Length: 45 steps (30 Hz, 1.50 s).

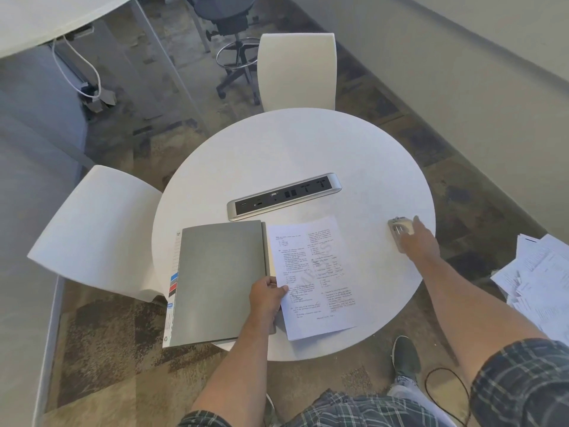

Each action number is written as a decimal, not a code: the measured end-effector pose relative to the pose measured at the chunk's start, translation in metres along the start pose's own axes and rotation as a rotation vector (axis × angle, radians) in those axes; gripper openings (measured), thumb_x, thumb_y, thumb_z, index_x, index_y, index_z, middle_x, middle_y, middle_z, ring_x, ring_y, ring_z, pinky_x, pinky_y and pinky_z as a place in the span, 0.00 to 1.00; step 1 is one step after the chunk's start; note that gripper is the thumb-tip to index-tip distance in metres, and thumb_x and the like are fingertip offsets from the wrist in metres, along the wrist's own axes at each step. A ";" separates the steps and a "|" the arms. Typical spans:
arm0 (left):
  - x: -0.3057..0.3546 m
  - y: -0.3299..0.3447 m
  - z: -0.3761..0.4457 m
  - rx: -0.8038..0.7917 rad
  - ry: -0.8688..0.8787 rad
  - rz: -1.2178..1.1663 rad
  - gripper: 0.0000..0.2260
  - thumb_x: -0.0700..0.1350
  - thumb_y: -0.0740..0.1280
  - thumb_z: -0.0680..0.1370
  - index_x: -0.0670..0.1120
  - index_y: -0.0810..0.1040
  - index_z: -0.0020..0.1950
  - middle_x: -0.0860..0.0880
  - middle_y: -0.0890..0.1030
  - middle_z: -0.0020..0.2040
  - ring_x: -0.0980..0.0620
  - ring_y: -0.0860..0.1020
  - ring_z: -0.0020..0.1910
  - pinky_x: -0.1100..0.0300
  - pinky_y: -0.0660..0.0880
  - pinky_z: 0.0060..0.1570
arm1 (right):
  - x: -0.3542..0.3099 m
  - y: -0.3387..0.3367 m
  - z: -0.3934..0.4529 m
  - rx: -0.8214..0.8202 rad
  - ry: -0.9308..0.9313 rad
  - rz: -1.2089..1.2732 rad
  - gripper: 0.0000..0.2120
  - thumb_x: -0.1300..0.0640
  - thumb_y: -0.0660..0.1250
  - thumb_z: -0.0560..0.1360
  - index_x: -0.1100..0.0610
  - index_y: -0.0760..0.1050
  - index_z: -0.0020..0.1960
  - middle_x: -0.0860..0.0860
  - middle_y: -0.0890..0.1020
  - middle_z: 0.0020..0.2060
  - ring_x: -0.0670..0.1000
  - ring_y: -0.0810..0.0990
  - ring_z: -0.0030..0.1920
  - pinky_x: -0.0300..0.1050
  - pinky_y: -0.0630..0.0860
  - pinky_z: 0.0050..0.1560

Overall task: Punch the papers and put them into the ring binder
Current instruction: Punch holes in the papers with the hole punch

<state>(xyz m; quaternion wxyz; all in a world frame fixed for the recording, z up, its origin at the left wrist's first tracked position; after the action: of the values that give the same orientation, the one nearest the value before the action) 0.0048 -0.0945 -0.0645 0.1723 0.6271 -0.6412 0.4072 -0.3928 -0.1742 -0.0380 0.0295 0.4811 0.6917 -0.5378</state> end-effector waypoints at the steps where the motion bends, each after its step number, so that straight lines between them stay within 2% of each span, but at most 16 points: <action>1: -0.001 -0.001 0.001 0.002 -0.003 0.001 0.03 0.35 0.72 0.76 0.41 0.80 0.47 0.45 0.87 0.46 0.45 0.86 0.45 0.49 0.83 0.45 | 0.000 0.002 0.002 0.002 -0.011 -0.006 0.28 0.55 0.56 0.83 0.55 0.58 0.82 0.58 0.70 0.75 0.61 0.70 0.73 0.54 0.68 0.69; 4: -0.001 -0.002 0.004 0.008 -0.006 0.012 0.03 0.36 0.73 0.75 0.42 0.80 0.46 0.45 0.87 0.46 0.45 0.86 0.45 0.47 0.84 0.47 | -0.001 0.004 -0.004 0.076 -0.025 -0.018 0.24 0.58 0.56 0.79 0.56 0.69 0.75 0.58 0.77 0.68 0.62 0.76 0.66 0.52 0.73 0.59; 6: 0.000 -0.003 0.003 0.019 -0.004 0.022 0.04 0.36 0.73 0.75 0.43 0.80 0.45 0.46 0.87 0.46 0.46 0.85 0.45 0.51 0.83 0.46 | -0.002 0.006 -0.011 0.106 -0.031 -0.013 0.22 0.61 0.59 0.80 0.55 0.72 0.73 0.56 0.80 0.65 0.61 0.79 0.62 0.49 0.73 0.51; 8: 0.001 -0.004 0.003 0.031 -0.002 0.026 0.05 0.36 0.73 0.75 0.44 0.80 0.44 0.47 0.86 0.46 0.47 0.85 0.44 0.54 0.81 0.43 | -0.001 0.012 -0.014 0.097 -0.038 0.035 0.20 0.60 0.62 0.79 0.53 0.75 0.70 0.54 0.83 0.61 0.58 0.81 0.57 0.46 0.74 0.46; 11: 0.000 -0.006 0.003 0.036 -0.005 0.040 0.05 0.36 0.73 0.75 0.44 0.80 0.44 0.47 0.86 0.46 0.47 0.85 0.45 0.53 0.82 0.45 | -0.003 0.020 -0.019 0.052 -0.036 0.106 0.15 0.58 0.65 0.77 0.51 0.79 0.63 0.53 0.85 0.55 0.55 0.82 0.48 0.46 0.76 0.42; 14: -0.001 -0.008 0.005 0.054 -0.001 0.055 0.06 0.36 0.73 0.75 0.45 0.79 0.43 0.46 0.86 0.46 0.46 0.85 0.45 0.53 0.82 0.46 | -0.007 0.028 -0.027 -0.020 -0.045 0.123 0.15 0.58 0.67 0.77 0.50 0.80 0.62 0.52 0.86 0.53 0.54 0.82 0.46 0.44 0.75 0.39; 16: 0.001 -0.009 0.004 0.066 0.004 0.055 0.07 0.35 0.74 0.75 0.45 0.79 0.42 0.46 0.86 0.46 0.46 0.84 0.44 0.55 0.81 0.44 | -0.010 0.034 -0.033 -0.061 -0.069 0.121 0.14 0.57 0.68 0.76 0.49 0.80 0.61 0.51 0.85 0.54 0.53 0.82 0.48 0.44 0.75 0.41; 19: 0.001 -0.010 0.003 0.083 0.004 0.050 0.06 0.35 0.74 0.75 0.44 0.80 0.44 0.47 0.86 0.45 0.48 0.84 0.42 0.58 0.79 0.41 | -0.012 0.043 -0.038 -0.092 -0.101 0.111 0.12 0.55 0.69 0.75 0.49 0.82 0.59 0.50 0.84 0.59 0.54 0.81 0.56 0.47 0.76 0.50; 21: 0.000 -0.010 0.001 0.088 0.002 0.035 0.05 0.35 0.74 0.75 0.43 0.80 0.46 0.47 0.86 0.45 0.49 0.84 0.41 0.59 0.78 0.39 | -0.013 0.047 -0.042 -0.093 -0.112 0.087 0.12 0.54 0.69 0.76 0.48 0.81 0.58 0.50 0.83 0.61 0.55 0.81 0.58 0.47 0.75 0.51; 25: -0.002 -0.013 0.000 0.092 0.004 0.034 0.06 0.35 0.74 0.75 0.43 0.79 0.44 0.46 0.86 0.46 0.47 0.85 0.43 0.55 0.81 0.41 | -0.015 0.050 -0.048 -0.120 -0.119 0.048 0.10 0.54 0.68 0.78 0.49 0.81 0.58 0.50 0.85 0.57 0.55 0.82 0.52 0.46 0.74 0.47; 27: -0.003 -0.015 0.000 0.097 0.012 0.036 0.06 0.35 0.74 0.74 0.44 0.79 0.43 0.46 0.86 0.46 0.46 0.85 0.43 0.53 0.82 0.44 | -0.015 0.052 -0.050 -0.124 -0.125 0.042 0.09 0.54 0.68 0.77 0.49 0.81 0.57 0.50 0.85 0.55 0.54 0.82 0.50 0.47 0.77 0.47; 30: -0.004 -0.015 -0.002 0.092 0.015 0.025 0.07 0.34 0.74 0.75 0.44 0.79 0.42 0.47 0.86 0.45 0.47 0.84 0.42 0.56 0.81 0.42 | -0.013 0.055 -0.053 -0.128 -0.120 0.057 0.10 0.53 0.69 0.76 0.48 0.81 0.57 0.50 0.86 0.54 0.54 0.83 0.50 0.48 0.80 0.50; 34: -0.007 -0.012 -0.006 0.092 0.011 0.013 0.07 0.34 0.73 0.75 0.44 0.79 0.43 0.49 0.85 0.42 0.50 0.83 0.39 0.58 0.79 0.39 | -0.013 0.057 -0.059 -0.127 -0.133 0.067 0.11 0.52 0.69 0.77 0.49 0.80 0.59 0.50 0.86 0.53 0.53 0.83 0.49 0.47 0.79 0.49; 38: -0.012 -0.007 -0.007 0.081 0.001 -0.003 0.06 0.34 0.73 0.75 0.43 0.80 0.46 0.47 0.86 0.45 0.49 0.84 0.40 0.56 0.81 0.43 | -0.013 0.059 -0.066 -0.128 -0.135 0.074 0.13 0.51 0.69 0.77 0.49 0.80 0.60 0.49 0.86 0.54 0.53 0.83 0.49 0.46 0.77 0.48; 41: -0.011 -0.003 -0.010 0.081 0.003 -0.008 0.06 0.33 0.73 0.76 0.43 0.80 0.46 0.48 0.85 0.44 0.51 0.83 0.40 0.61 0.78 0.37 | -0.013 0.062 -0.069 -0.136 -0.131 0.070 0.14 0.50 0.69 0.76 0.48 0.81 0.61 0.48 0.86 0.54 0.52 0.83 0.50 0.46 0.77 0.48; 45: -0.008 0.001 -0.013 0.089 -0.004 -0.021 0.04 0.34 0.72 0.76 0.42 0.80 0.47 0.47 0.85 0.45 0.48 0.84 0.43 0.61 0.78 0.36 | -0.013 0.064 -0.074 -0.137 -0.131 0.049 0.14 0.48 0.69 0.77 0.48 0.81 0.61 0.46 0.86 0.53 0.52 0.83 0.51 0.47 0.77 0.50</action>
<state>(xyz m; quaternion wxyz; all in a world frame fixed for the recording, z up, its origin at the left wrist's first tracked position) 0.0009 -0.0794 -0.0626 0.1472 0.6417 -0.6163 0.4321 -0.3065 -0.1282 -0.0454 0.1205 0.4587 0.7113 -0.5187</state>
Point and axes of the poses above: each hand's wrist, its own z-axis towards the middle knuckle, its own y-axis out of the palm, x = y × z, the point moved 5 cm from there along z, towards the middle knuckle
